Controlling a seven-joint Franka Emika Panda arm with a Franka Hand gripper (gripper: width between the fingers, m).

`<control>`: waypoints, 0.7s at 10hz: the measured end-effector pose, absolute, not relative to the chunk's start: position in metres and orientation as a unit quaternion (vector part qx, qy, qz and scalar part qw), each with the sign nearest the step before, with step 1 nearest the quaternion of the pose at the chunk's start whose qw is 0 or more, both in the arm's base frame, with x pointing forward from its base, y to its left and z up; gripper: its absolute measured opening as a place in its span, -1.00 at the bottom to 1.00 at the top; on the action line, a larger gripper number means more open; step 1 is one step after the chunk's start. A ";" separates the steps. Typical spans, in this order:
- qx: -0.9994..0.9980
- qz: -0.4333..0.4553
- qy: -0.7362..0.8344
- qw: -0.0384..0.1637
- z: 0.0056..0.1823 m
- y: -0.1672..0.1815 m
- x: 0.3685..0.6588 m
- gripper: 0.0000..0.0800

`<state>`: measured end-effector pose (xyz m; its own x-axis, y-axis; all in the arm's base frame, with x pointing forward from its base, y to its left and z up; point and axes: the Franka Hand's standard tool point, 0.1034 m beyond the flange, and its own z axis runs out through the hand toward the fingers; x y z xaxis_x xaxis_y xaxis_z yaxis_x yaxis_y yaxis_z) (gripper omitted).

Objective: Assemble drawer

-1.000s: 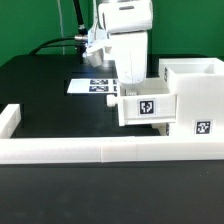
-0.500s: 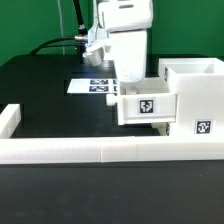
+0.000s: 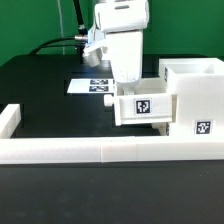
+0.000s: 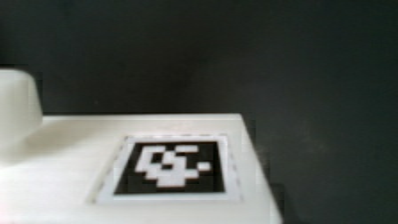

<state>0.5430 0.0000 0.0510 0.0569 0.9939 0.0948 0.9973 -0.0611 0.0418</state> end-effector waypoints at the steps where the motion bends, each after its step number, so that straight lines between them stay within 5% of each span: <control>1: -0.726 -0.049 -0.686 0.018 0.051 0.002 0.543 -0.89; 7: -0.723 -0.046 -0.690 0.014 0.051 0.000 0.543 -0.89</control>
Offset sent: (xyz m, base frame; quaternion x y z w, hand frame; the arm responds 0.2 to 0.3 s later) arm 0.0007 0.0092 -0.0003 0.0038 -0.0371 -0.0690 0.9969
